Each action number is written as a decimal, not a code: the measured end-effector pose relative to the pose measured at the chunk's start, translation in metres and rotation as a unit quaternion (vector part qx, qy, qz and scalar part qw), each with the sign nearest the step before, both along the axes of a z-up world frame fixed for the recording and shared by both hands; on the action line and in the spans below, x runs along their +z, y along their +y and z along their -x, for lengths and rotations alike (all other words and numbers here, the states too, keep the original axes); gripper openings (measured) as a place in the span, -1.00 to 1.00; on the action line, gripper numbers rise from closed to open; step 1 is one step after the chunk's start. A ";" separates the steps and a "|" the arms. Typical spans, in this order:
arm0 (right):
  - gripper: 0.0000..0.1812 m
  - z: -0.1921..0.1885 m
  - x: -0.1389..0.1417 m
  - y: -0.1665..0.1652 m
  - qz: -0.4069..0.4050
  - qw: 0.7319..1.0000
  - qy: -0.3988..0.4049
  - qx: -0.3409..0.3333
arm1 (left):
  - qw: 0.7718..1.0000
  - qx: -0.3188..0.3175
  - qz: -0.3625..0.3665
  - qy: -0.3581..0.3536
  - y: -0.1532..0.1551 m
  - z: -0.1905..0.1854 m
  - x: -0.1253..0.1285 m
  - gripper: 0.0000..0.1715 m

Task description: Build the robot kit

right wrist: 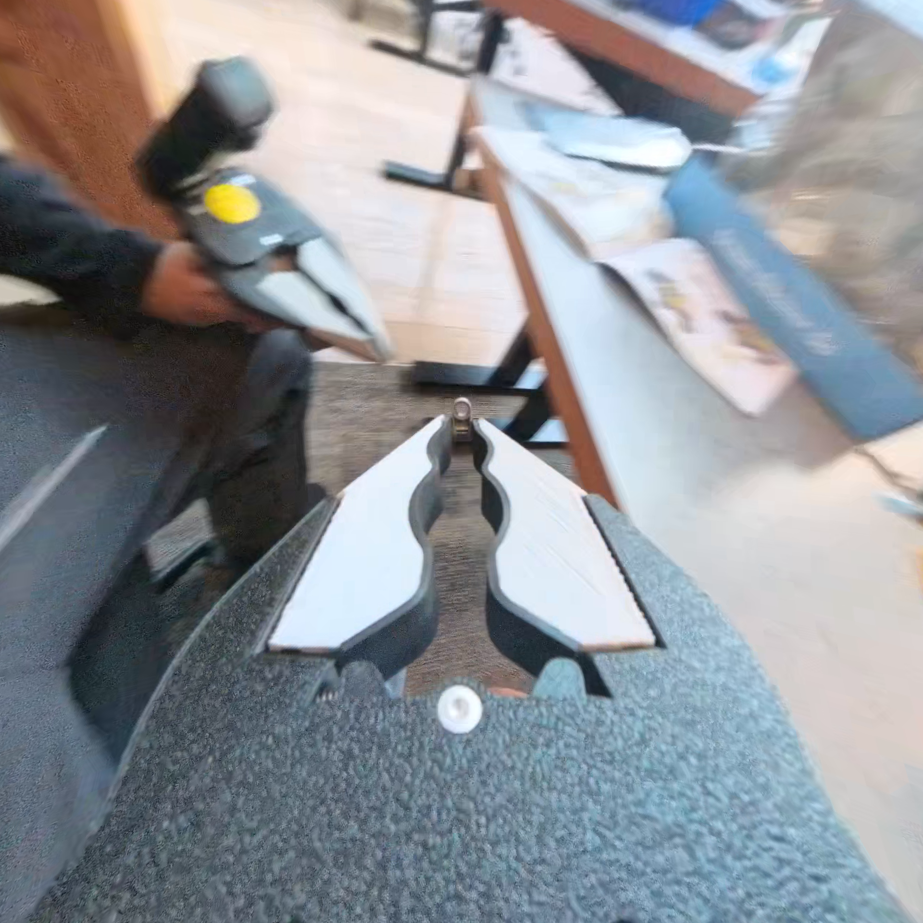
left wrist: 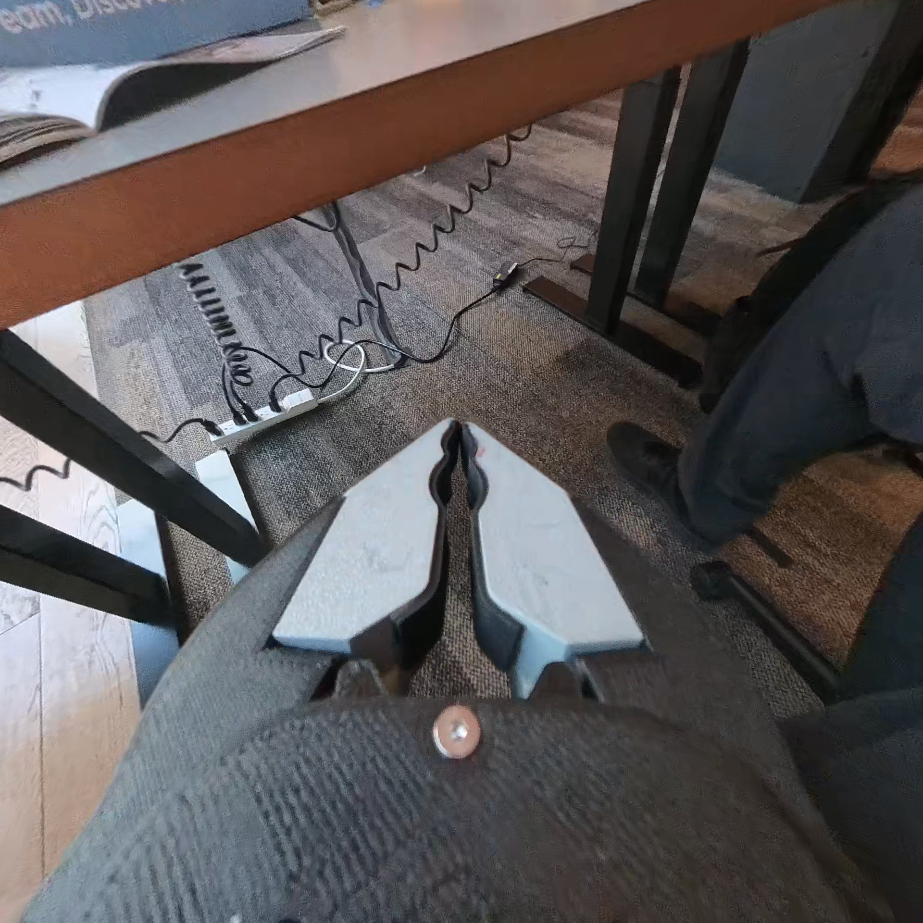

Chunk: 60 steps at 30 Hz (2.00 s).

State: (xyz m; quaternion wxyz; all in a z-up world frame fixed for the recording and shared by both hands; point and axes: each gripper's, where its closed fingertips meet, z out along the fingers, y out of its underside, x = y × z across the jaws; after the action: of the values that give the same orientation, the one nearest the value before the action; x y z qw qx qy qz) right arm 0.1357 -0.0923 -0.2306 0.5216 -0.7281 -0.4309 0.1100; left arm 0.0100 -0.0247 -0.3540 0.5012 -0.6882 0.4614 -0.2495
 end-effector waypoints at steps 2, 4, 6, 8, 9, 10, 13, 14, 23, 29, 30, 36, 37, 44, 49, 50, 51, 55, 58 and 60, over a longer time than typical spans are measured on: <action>-0.93 -0.066 0.045 0.036 -0.053 0.992 0.012 -0.115 | 1.000 -0.005 -0.009 0.022 -0.012 -0.006 0.002 -1.00; -0.92 -0.121 0.068 0.064 -0.051 0.982 0.032 -0.180 | 0.999 -0.005 -0.025 0.032 -0.024 -0.012 0.005 -1.00; -0.92 -0.172 0.075 0.094 -0.053 0.969 0.023 -0.242 | 0.998 -0.002 -0.050 0.037 -0.033 -0.018 0.010 -1.00; -0.92 -0.209 0.072 0.125 -0.059 0.960 0.011 -0.275 | 0.996 -0.004 -0.079 0.039 -0.040 -0.026 0.016 -1.00; -0.92 -0.221 0.065 0.141 -0.048 0.959 0.001 -0.280 | 0.996 -0.005 -0.087 0.037 -0.041 -0.031 0.017 -1.00; -0.91 -0.234 0.053 0.157 -0.025 0.956 -0.016 -0.292 | 0.995 -0.007 -0.089 0.032 -0.042 -0.036 0.016 -1.00; -0.61 -0.260 0.016 0.195 0.052 0.949 -0.077 -0.302 | 0.997 -0.008 -0.082 0.013 -0.037 -0.052 0.010 -1.00; -0.56 -0.266 0.010 0.205 0.060 0.948 -0.089 -0.300 | 0.997 -0.016 -0.074 0.011 -0.035 -0.059 0.006 -1.00; -0.57 -0.219 0.095 0.167 0.202 0.966 0.090 -0.133 | 0.986 -0.113 -0.114 0.039 -0.013 -0.116 0.009 -1.00; -0.48 -0.355 0.160 0.093 0.031 0.958 0.073 -0.275 | 0.981 -0.190 -0.022 0.018 -0.003 -0.167 0.016 -0.73; -0.36 -0.378 0.150 0.080 0.037 0.954 0.081 -0.287 | 0.978 -0.208 0.019 0.010 -0.007 -0.178 0.020 -0.61; -0.13 -0.429 0.050 0.028 0.102 0.923 0.209 -0.306 | 0.957 -0.283 0.041 -0.052 -0.022 -0.271 0.127 -0.47; -0.11 -0.433 0.034 0.027 0.095 0.920 0.218 -0.312 | 0.956 -0.288 0.039 -0.045 -0.020 -0.291 0.141 -0.42; -0.07 -0.407 -0.009 0.042 0.154 0.929 0.201 -0.268 | 0.957 -0.273 0.091 0.042 0.007 -0.415 0.137 -0.22; -0.48 -0.364 -0.008 0.025 0.159 0.952 0.171 -0.197 | 0.945 -0.279 0.153 0.075 -0.005 -0.437 0.104 -0.24; -0.51 -0.335 0.001 0.012 0.169 0.956 0.196 -0.137 | 0.947 -0.273 0.151 0.079 -0.005 -0.434 0.102 -0.20; -0.59 -0.315 0.006 -0.001 0.168 0.962 0.190 -0.098 | 0.947 -0.274 0.148 0.082 -0.008 -0.428 0.102 -0.21; -0.62 -0.319 0.009 -0.017 0.085 0.970 0.148 -0.171 | 0.956 -0.255 0.112 0.098 -0.003 -0.392 0.097 -0.23; -0.42 -0.348 0.001 -0.013 0.083 0.949 0.158 -0.260 | 0.956 -0.246 0.114 0.115 -0.002 -0.377 0.088 -0.23; -0.21 -0.357 -0.014 -0.005 0.106 0.936 0.144 -0.302 | 0.956 -0.246 0.112 0.115 -0.003 -0.377 0.088 -0.24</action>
State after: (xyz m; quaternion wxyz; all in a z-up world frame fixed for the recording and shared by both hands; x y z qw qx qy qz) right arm 0.4932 -0.0973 -0.2446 0.5063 -0.8515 -0.0963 0.0964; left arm 0.3871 -0.0275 -0.2659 0.2880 -0.6289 0.6402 -0.3343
